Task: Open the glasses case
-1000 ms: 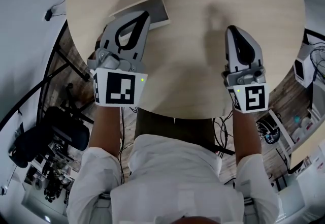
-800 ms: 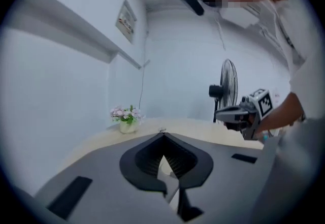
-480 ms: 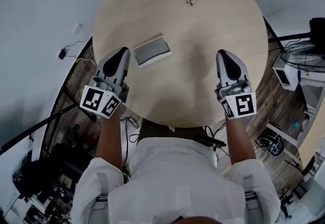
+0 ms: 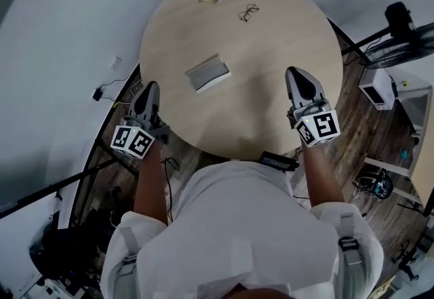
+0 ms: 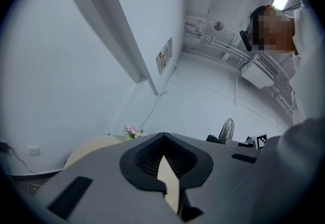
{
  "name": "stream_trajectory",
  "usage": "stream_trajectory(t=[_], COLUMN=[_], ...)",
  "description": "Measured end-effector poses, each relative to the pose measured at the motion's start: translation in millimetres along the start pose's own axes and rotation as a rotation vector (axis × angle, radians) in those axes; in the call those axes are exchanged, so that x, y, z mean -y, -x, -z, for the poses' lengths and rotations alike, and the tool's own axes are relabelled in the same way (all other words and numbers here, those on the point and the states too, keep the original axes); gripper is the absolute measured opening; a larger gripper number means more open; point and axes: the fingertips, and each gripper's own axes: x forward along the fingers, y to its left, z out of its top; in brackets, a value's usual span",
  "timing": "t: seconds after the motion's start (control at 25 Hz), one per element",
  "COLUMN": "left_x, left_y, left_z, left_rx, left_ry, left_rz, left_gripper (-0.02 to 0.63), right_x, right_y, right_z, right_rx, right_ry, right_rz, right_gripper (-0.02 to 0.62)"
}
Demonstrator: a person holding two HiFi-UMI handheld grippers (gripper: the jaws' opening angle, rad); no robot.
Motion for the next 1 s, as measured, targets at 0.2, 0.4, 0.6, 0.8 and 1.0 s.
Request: stream_trajectory(t=[0.2,0.4,0.6,0.8,1.0], left_x=[17,49,90,139,190], left_y=[25,46,78,112,145], left_z=[2,-3,-3,12,49], left_rx=[0.035,0.064,0.117,0.141,0.122], left_ry=[0.04,0.008,-0.015,-0.033,-0.016], left_rz=[0.051,0.065,0.045,0.041,0.04], left_gripper=[0.013,0.014,0.014,0.013,0.014], right_x=[-4,-13,-26,-32,-41], right_y=[23,57,99,152,211], right_z=[-17,-29,-26,-17,0], right_rx=[0.016,0.054,0.079,0.082,0.061], right_ry=[-0.008,-0.003,-0.034,-0.066,-0.084], right_rz=[0.001,-0.019,-0.056,-0.089,-0.127], right_gripper=[0.028,0.028,0.028,0.028,0.028])
